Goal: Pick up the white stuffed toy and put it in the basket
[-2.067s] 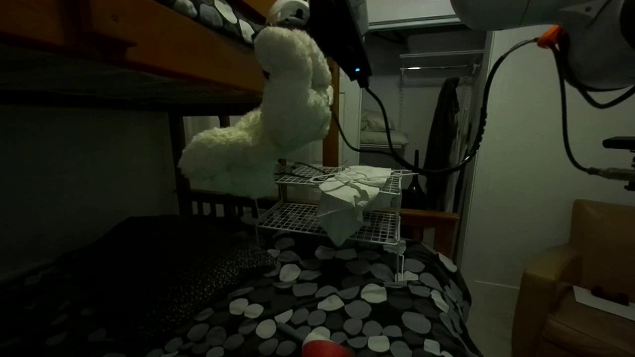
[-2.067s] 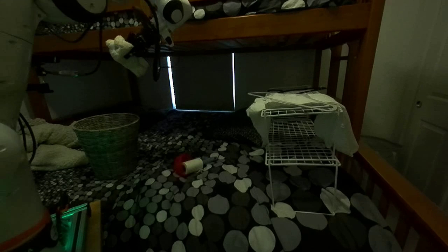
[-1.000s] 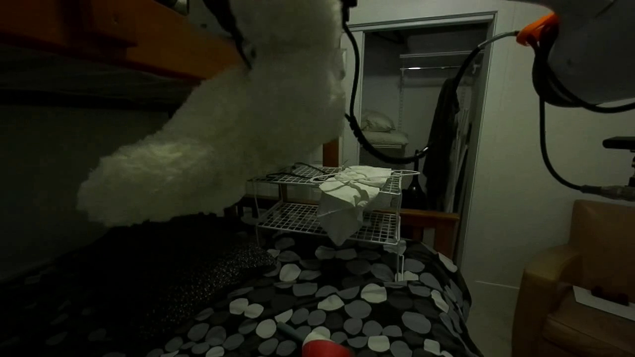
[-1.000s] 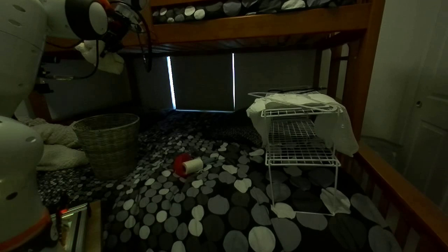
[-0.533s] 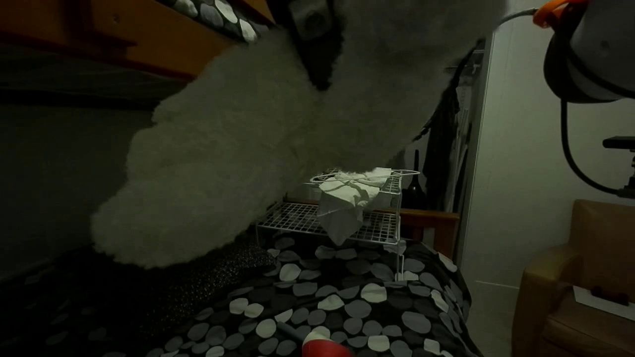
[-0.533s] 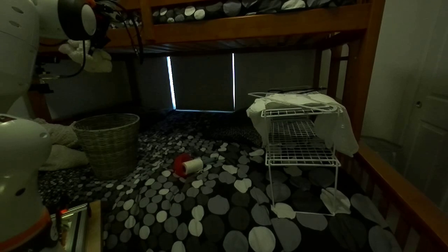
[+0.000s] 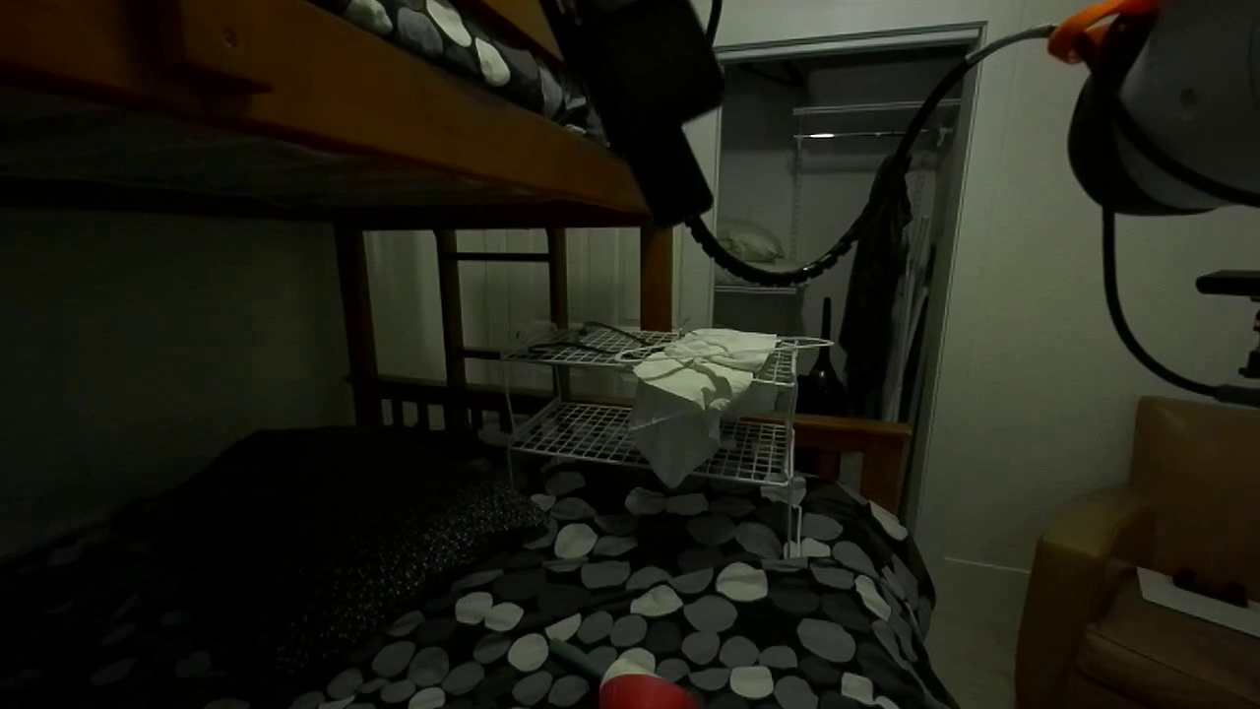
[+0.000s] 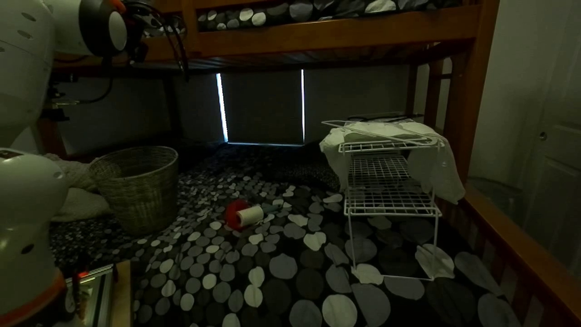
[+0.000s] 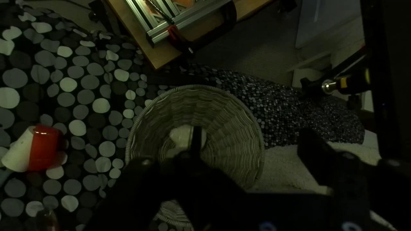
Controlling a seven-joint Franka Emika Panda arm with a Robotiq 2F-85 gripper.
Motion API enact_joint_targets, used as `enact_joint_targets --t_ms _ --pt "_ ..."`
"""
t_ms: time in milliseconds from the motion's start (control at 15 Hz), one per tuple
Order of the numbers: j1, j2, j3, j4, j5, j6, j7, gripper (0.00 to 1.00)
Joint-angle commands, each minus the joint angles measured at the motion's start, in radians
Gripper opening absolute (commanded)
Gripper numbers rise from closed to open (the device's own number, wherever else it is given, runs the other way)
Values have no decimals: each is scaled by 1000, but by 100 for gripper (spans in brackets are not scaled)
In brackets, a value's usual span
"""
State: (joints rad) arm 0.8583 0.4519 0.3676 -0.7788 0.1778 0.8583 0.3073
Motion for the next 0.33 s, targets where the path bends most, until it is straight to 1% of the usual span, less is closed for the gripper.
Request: enact_joint_targets --t_ms 0,133,200,267 --pt "-12 -13 -21 5 39 -35 154 100" --pt "-23 -31 -32 -9 57 -1 256 100" --pt "-15 -7 -17 3 26 -5 165 100" --pt "-18 -7 -18 5 28 -5 175 100"
